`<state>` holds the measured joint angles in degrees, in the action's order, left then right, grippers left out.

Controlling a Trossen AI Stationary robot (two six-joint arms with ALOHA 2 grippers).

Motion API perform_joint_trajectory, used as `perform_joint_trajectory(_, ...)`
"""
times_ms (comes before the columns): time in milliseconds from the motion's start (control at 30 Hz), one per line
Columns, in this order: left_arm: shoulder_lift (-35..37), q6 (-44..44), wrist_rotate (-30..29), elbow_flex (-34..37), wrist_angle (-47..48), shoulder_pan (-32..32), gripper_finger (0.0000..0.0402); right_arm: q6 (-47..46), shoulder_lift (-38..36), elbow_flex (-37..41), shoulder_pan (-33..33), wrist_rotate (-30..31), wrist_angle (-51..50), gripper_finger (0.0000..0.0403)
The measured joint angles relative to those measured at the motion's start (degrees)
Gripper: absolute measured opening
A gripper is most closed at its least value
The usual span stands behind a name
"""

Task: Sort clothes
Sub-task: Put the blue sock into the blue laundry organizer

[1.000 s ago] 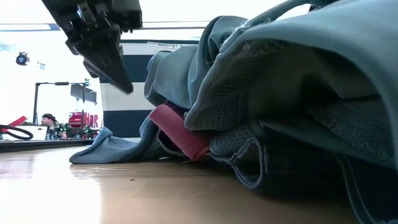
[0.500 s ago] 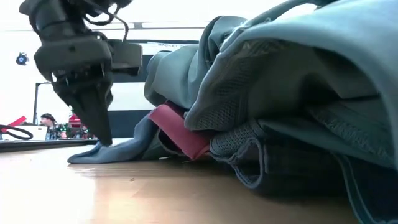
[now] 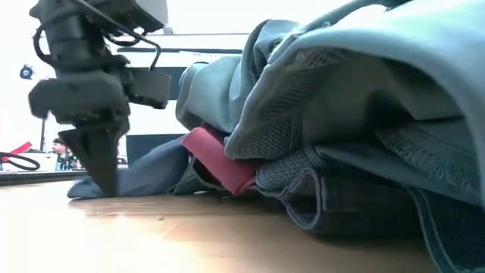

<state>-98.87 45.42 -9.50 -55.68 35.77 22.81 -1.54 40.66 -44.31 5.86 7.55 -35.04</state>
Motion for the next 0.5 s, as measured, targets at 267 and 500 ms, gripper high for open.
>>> perform_joint_trajectory(267, 0.4, -0.4, -3.8, -15.0, 26.0, 2.0, 0.0004, 0.0, 0.0, 0.0, 0.0, 0.0, -0.1, 0.0000)
perform_joint_trajectory(500, 1.0, -0.1, -20.7, -35.1, 43.9, 3.5, 0.0002, -0.4, 0.0, 0.5, 0.0, 0.0, 0.2, 0.0000)
